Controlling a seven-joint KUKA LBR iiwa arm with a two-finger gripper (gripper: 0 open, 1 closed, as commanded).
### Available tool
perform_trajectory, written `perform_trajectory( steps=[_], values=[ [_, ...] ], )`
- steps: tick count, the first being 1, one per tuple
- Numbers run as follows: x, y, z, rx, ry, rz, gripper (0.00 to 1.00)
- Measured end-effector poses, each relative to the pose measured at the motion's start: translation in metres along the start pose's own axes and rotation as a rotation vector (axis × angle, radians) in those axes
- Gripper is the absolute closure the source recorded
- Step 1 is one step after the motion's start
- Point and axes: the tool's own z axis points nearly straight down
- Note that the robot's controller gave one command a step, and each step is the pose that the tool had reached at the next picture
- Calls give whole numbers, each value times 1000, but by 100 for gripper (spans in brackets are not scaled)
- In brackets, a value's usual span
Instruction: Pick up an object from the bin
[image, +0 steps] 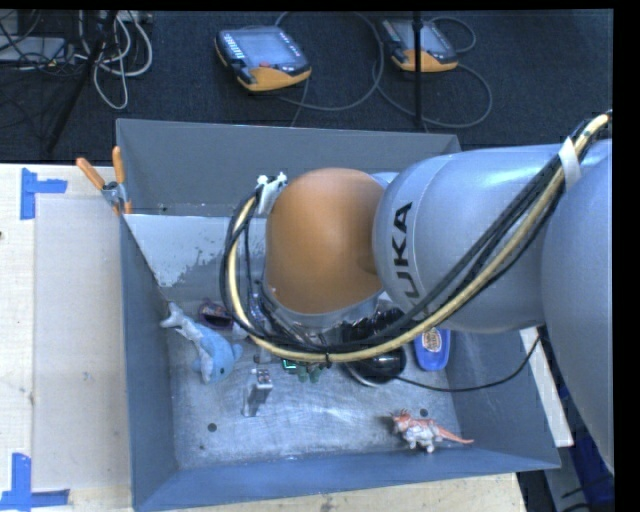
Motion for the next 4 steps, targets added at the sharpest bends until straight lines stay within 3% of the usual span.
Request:
perform_trajectory(
  steps=[1,2,3,4],
  values=[
    [-2,-1,-5,-2,-8,4,0],
    [-23,3,33,-4,-18,-43,0],
    [-28,4,48,-3,-16,-59,0],
    [-49,14,63,1,-2,-160,0]
  ],
)
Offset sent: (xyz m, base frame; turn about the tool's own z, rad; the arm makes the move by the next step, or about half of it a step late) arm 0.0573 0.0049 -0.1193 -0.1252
